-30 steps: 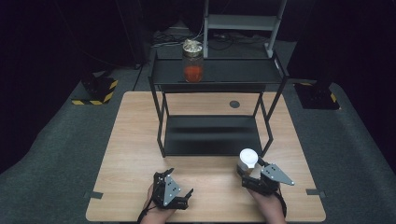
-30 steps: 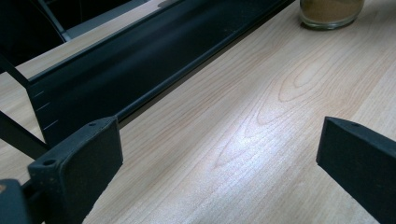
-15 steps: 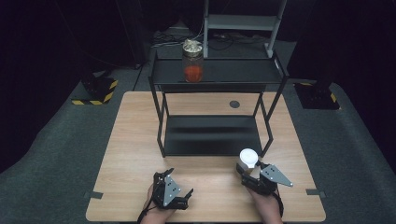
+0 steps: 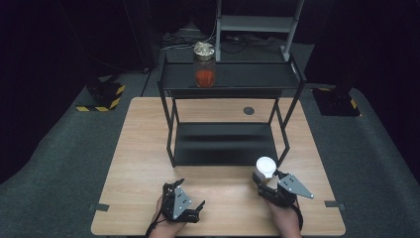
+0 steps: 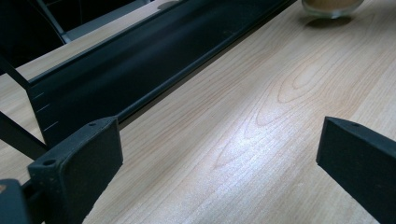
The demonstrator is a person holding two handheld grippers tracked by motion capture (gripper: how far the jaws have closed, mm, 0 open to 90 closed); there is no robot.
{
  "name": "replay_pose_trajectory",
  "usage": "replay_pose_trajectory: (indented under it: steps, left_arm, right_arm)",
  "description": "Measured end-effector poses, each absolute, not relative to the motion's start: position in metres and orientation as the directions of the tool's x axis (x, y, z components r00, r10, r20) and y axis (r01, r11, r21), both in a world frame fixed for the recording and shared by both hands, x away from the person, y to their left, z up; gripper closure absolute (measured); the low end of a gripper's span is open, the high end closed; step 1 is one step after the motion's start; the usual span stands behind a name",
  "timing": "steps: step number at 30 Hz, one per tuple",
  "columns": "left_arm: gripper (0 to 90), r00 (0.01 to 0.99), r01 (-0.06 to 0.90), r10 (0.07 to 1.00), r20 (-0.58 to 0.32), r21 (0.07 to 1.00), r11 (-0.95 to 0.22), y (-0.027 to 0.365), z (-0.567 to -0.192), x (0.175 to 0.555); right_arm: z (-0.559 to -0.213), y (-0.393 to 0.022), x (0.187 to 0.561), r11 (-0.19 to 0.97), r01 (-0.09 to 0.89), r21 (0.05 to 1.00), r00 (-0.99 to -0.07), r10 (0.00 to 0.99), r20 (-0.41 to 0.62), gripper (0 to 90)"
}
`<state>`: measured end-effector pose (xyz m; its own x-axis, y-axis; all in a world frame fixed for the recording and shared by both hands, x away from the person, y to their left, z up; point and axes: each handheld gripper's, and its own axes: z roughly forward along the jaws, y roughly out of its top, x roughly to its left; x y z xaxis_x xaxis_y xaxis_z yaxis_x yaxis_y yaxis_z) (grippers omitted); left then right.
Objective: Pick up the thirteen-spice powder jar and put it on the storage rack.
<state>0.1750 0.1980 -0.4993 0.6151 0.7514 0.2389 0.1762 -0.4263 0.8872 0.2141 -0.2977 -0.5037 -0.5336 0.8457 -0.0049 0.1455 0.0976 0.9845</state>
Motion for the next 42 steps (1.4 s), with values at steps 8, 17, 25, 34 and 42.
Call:
replay_pose_trajectory:
  steps: [8, 17, 25, 34, 42]
  left_arm:
    - [0.6, 0.618, 0.177, 0.75, 0.236, 0.887, -0.425, 0.199, -0.499, 0.176]
    - [0.6, 0.625, 0.173, 0.743, 0.239, 0.886, -0.43, 0.199, -0.499, 0.176]
    - [0.6, 0.629, 0.173, 0.74, 0.237, 0.886, -0.43, 0.2, -0.499, 0.177]
    - [0.6, 0.63, 0.171, 0.74, 0.236, 0.887, -0.429, 0.2, -0.499, 0.176]
    - [0.6, 0.629, 0.165, 0.741, 0.237, 0.89, -0.425, 0.201, -0.5, 0.176]
  right_arm:
    - [-0.482, -0.304, 0.209, 0.094, 0.113, 0.989, -0.542, 0.84, -0.018, 29.0]
    - [-0.461, -0.307, 0.204, 0.073, 0.086, 0.994, -0.542, 0.84, -0.015, 29.0]
    - [-0.442, -0.308, 0.199, 0.074, 0.061, 0.995, -0.543, 0.839, -0.03, 29.1]
    - [-0.416, -0.309, 0.198, 0.081, 0.029, 0.996, -0.551, 0.833, -0.052, 29.1]
    - [-0.396, -0.307, 0.198, 0.076, 0.007, 0.997, -0.557, 0.828, -0.059, 29.2]
